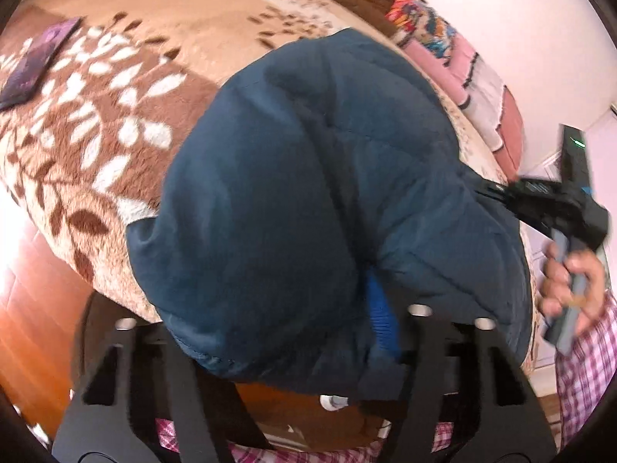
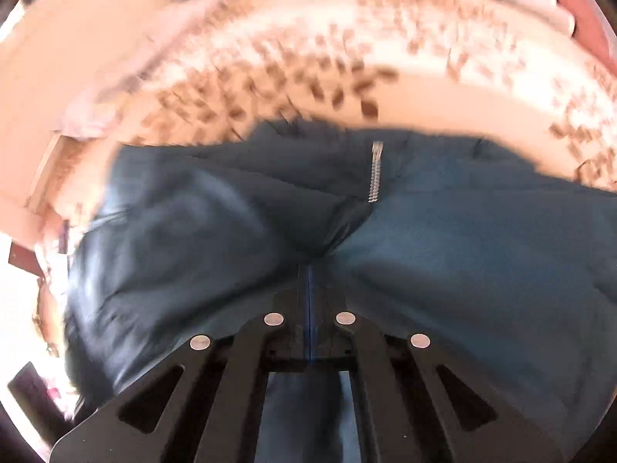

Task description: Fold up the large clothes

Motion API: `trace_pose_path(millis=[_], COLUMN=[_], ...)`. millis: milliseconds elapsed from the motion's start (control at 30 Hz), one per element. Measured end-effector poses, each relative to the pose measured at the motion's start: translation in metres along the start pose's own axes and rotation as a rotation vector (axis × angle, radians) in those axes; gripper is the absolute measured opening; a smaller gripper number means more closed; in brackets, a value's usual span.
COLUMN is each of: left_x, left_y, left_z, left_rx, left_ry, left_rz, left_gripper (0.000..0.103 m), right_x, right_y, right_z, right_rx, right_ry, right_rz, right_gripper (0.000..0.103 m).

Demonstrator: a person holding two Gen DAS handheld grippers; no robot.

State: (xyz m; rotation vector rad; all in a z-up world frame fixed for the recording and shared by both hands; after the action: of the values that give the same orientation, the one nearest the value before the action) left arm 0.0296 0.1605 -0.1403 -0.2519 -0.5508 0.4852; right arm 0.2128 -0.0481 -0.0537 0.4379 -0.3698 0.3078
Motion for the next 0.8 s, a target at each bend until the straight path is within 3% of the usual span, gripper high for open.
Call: trace_pose_path(millis=[67,200,300,567,700,800], left_x=[-0.001,-0.003,-0.004,0.004,0.009,0.012], left_y=[-0.005,-0.01,-0.015,-0.029,-0.03,-0.032], left_z=[0.004,0.006,0.009,0.03,0.033,0.039], left_rx=[0.004,0.021,0.033,0.029,0.042,0.041], left_ry=[-0.021,-0.041,-0.052,-0.113,-0.112,-0.125], left_rz=[-0.022,-0.038,-0.052,-0.144,-0.142,-0.152], left_gripper=[0.036,0.031,0.028,0.022,0.021,0.021], right_x=[-0.023,-0.082,-0.111,-0.118,-0.117,-0.124], right_y=[0.007,0.006,0.005,-0.006,-0.005,0.001], right_z=[0.031,0.054,0.035,-0.014,-0.005,0.03], right_rx=[0.0,0.053,0.068,0.025,0.038,0.102], right_ry=[-0.032,0.007,0.07,0.133,0.123,0.073], right_rz=[0.037,0.002,-0.013,-0.003,-0.038,-0.065], right_gripper=[0.001,0.001,0.001,0.0,0.0,0.001])
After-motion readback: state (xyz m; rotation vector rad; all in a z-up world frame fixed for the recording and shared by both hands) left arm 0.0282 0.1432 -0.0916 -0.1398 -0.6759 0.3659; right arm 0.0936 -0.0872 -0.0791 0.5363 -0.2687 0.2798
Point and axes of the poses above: each gripper's, at about its wrist camera, not at the fingertips, and z roughly against the way its jaws point, y to its left, x to its top, the point moved 6 cm from there along -z, roughly the way its jaws point, and after that the axes turned 9 degrees about x, right-handed, at the moved point
